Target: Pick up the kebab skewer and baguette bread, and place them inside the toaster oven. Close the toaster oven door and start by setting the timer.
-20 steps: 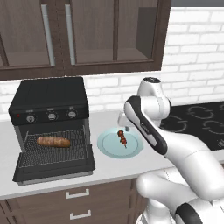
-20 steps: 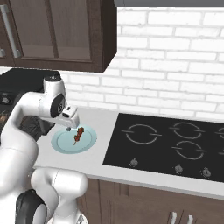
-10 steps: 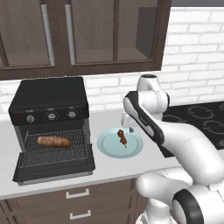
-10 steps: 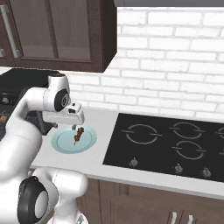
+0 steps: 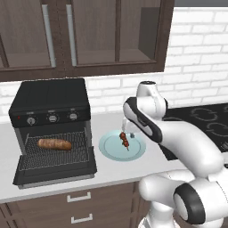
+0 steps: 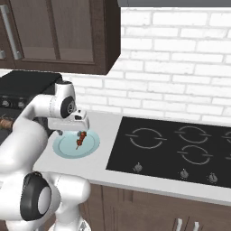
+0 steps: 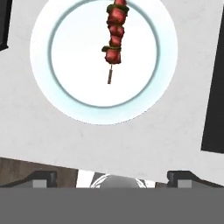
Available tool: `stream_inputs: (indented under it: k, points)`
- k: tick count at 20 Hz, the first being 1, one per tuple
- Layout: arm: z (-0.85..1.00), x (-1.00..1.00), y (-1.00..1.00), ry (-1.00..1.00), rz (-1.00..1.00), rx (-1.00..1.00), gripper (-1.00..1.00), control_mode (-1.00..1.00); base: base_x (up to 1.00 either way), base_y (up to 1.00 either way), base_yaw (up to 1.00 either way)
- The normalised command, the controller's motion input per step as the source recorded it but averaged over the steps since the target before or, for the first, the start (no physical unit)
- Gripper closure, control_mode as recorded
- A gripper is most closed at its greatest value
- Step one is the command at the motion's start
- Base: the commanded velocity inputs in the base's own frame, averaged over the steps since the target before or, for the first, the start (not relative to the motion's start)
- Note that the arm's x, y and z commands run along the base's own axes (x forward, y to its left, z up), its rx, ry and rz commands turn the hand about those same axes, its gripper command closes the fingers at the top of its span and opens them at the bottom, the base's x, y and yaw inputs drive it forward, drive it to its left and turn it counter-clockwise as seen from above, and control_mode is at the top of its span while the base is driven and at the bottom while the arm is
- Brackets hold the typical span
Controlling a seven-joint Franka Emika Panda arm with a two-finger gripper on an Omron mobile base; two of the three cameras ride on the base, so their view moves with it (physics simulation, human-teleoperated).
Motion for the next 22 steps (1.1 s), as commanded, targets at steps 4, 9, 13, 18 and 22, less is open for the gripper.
stream_inputs:
  k: [4,9,13,18,22]
  points:
    - [-0.52,0.53,0.21,0.00,0.00,0.00,-1.00,-1.00,0.00,0.00,0.00]
    - [-0.36,0.66,0.41,0.00,-0.04,0.00,-1.00,-1.00,0.00,0.00,0.00]
    - [-0.18,0.43,0.03,0.00,-0.02,0.00,-1.00,-1.00,0.00,0.00,0.00]
    - [-0.15,0.34,-0.16,0.00,0.00,0.00,-1.00,-1.00,0.00,0.00,0.00]
    - [-0.25,0.35,-0.07,0.00,0.00,0.00,-1.00,-1.00,0.00,0.00,0.00]
